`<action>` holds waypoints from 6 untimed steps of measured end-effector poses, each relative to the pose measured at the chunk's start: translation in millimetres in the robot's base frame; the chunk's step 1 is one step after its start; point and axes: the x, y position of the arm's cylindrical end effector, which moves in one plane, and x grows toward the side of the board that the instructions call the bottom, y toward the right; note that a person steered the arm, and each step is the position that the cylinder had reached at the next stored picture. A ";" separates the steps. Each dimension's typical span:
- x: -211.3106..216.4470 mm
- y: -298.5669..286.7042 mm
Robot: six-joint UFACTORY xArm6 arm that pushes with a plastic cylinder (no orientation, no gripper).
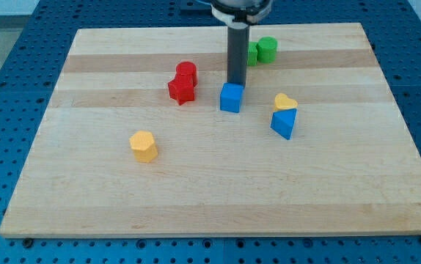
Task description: Slide the blue triangle to the center
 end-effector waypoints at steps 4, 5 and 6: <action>43.8 1.3; 22.8 1.4; 0.7 24.9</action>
